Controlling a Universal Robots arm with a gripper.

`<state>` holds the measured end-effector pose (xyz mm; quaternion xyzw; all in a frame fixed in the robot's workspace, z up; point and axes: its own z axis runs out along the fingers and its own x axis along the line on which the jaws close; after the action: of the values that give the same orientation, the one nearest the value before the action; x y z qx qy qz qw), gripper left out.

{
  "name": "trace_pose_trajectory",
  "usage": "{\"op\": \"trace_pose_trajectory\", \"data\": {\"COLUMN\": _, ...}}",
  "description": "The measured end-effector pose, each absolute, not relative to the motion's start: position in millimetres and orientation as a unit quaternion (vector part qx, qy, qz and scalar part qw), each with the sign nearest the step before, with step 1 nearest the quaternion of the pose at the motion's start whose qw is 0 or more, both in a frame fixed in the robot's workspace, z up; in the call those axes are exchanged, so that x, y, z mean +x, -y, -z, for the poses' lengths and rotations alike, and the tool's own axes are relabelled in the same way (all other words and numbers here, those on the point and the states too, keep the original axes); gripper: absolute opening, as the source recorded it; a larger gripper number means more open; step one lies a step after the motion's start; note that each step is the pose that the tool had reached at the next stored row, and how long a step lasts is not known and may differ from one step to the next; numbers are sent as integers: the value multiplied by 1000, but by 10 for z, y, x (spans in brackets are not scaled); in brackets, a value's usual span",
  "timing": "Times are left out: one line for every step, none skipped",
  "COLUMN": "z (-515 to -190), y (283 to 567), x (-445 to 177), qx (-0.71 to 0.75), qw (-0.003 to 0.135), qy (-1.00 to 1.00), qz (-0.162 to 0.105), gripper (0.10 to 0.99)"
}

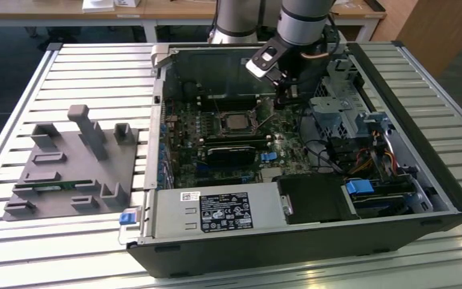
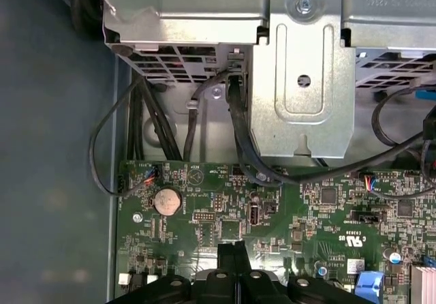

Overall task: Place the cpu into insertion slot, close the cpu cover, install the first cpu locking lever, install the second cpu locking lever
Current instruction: 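Close the cpu cover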

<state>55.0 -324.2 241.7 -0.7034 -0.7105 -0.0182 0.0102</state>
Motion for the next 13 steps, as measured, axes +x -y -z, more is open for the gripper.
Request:
{"op": "trace_pose_trajectory", "data": {"z": -2417, "y": 3242, "x": 546, "qx": -703, "qw": 10, "qy": 711, "qz": 18, "gripper": 106}}
{"op": "trace_pose_trajectory", "data": {"z": -2417, "y": 3242, "x": 541, "qx": -703, "qw": 10, "qy": 710, "qz": 18, "gripper": 106}}
{"op": "trace_pose_trajectory", "data": {"z": -2417, "y": 3242, "x": 538, "qx": -703, "qw": 10, "qy": 711, "qz": 18, "gripper": 106}}
{"op": "trace_pose_trajectory", "data": {"z": -2417, "y": 3242, "x": 534, "qx": -703, "qw": 10, "qy": 711, "qz": 18, "gripper": 106}}
{"op": "trace_pose_trajectory", "data": {"z": -2417, "y": 3242, "x": 531, "qx": -703, "qw": 10, "qy": 711, "qz": 18, "gripper": 106}}
{"op": "trace_pose_trajectory", "data": {"z": -2417, "y": 3242, "x": 528, "qx": -703, "qw": 10, "qy": 711, "qz": 18, "gripper": 106}}
{"op": "trace_pose_trajectory", "data": {"z": -2417, "y": 3242, "x": 526, "qx": -703, "qw": 10, "qy": 711, "qz": 18, "gripper": 106}}
{"op": "trace_pose_trajectory", "data": {"z": -2417, "y": 3242, "x": 523, "qx": -703, "qw": 10, "qy": 711, "qz": 18, "gripper": 106}}
{"op": "trace_pose_trajectory", "data": {"z": -2417, "y": 3242, "x": 521, "qx": -703, "qw": 10, "qy": 711, "qz": 18, "gripper": 106}}
{"op": "trace_pose_trajectory", "data": {"z": -2417, "y": 3242, "x": 519, "qx": -703, "qw": 10, "qy": 711, "qz": 18, "gripper": 106}}
{"op": "trace_pose_trajectory", "data": {"z": -2417, "y": 3243, "x": 516, "qx": -703, "qw": 10, "qy": 711, "qz": 18, "gripper": 106}}
{"op": "trace_pose_trajectory", "data": {"z": -2417, "y": 3242, "x": 514, "qx": -703, "qw": 10, "qy": 711, "qz": 18, "gripper": 106}}
{"op": "trace_pose_trajectory", "data": {"z": -2417, "y": 3242, "x": 512, "qx": -703, "qw": 10, "qy": 711, "qz": 18, "gripper": 106}}
